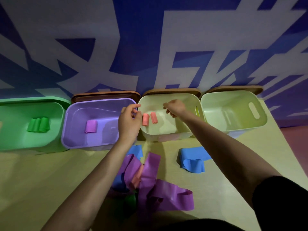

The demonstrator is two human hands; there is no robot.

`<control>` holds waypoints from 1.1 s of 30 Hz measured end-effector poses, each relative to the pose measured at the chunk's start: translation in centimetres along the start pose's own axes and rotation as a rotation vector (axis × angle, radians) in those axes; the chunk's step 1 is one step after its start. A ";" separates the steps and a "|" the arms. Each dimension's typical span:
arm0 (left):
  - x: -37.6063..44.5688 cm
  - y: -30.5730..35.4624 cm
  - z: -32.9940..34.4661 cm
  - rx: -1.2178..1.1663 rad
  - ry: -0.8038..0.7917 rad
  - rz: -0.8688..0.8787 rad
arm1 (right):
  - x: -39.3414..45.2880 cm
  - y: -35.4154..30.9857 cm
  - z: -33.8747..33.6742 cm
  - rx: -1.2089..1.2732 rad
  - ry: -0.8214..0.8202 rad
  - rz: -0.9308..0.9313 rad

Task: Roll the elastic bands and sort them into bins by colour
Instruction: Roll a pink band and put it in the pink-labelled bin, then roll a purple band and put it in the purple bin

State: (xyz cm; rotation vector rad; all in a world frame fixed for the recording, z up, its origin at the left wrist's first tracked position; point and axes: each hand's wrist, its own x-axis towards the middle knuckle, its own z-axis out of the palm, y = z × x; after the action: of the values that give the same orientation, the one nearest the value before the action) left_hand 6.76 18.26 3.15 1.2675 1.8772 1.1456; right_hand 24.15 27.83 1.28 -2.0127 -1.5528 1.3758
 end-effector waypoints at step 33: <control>-22.4 -10.6 -2.6 0.213 -0.369 -0.456 | -18.4 16.3 6.3 -0.267 -0.233 -0.158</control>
State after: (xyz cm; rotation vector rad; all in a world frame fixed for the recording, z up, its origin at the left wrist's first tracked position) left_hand 8.43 -5.27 -4.95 0.9967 1.8979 0.4511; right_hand 29.52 3.50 -3.55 -1.8707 -2.0470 1.4473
